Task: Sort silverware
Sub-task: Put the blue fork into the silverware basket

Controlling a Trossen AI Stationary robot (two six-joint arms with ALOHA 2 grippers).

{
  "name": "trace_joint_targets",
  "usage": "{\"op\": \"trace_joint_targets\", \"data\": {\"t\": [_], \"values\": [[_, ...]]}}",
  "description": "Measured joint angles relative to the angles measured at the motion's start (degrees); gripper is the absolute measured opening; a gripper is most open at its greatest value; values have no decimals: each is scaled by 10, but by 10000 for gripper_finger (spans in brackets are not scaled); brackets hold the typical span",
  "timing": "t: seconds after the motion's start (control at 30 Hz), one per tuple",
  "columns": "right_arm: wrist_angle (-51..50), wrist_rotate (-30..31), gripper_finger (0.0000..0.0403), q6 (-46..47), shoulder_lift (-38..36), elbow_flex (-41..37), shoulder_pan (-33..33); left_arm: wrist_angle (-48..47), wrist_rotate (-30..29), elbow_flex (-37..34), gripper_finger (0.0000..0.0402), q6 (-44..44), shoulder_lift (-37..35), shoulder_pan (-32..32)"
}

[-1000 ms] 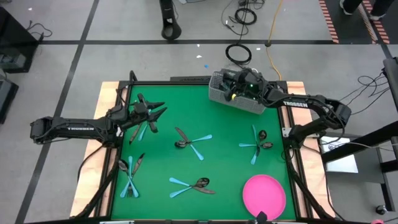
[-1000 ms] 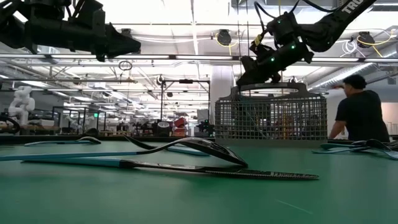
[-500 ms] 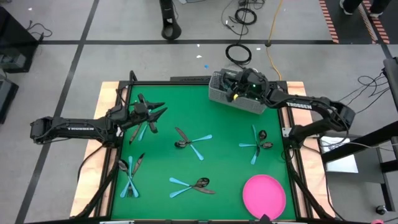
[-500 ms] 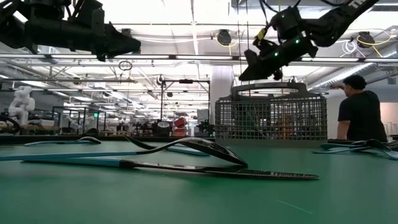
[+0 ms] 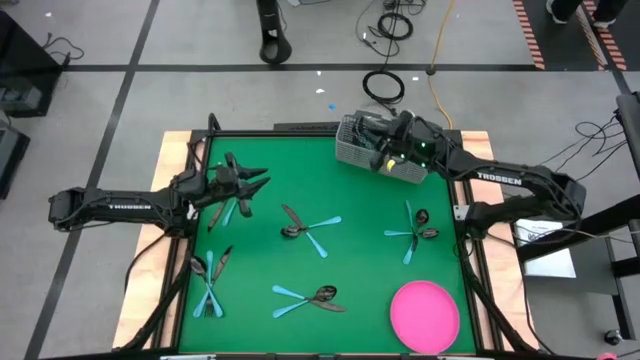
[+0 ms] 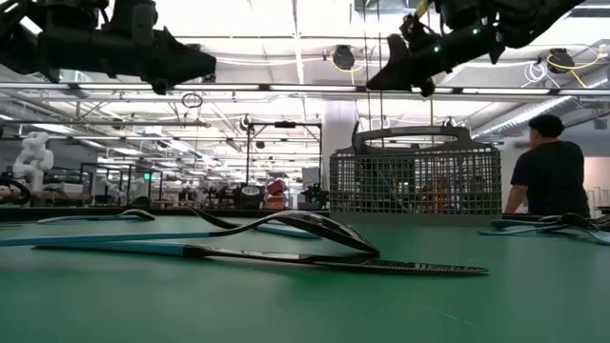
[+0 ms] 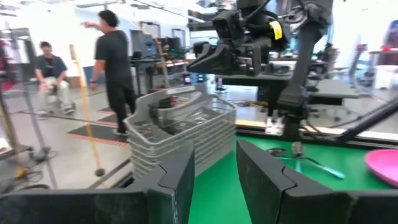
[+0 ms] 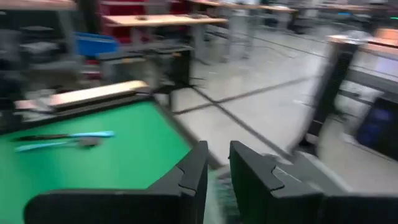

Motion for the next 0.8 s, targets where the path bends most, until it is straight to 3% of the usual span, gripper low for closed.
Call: {"op": "trace_joint_targets", "data": {"t": [0.2, 0.4, 0.6, 0.8], "values": [[22, -74, 59, 6, -1, 0, 56, -50, 9, 14, 121, -33, 0, -31], [37, -74, 59, -16, 1, 0, 118, -334, -3, 118, 121, -134, 6, -92], [68, -71, 59, -30, 29, 0, 160, -529, -55, 218, 121, -252, 37, -162], [81, -70, 59, -54, 68, 0, 183, -762, -53, 302, 121, -438, 96, -197]]}}
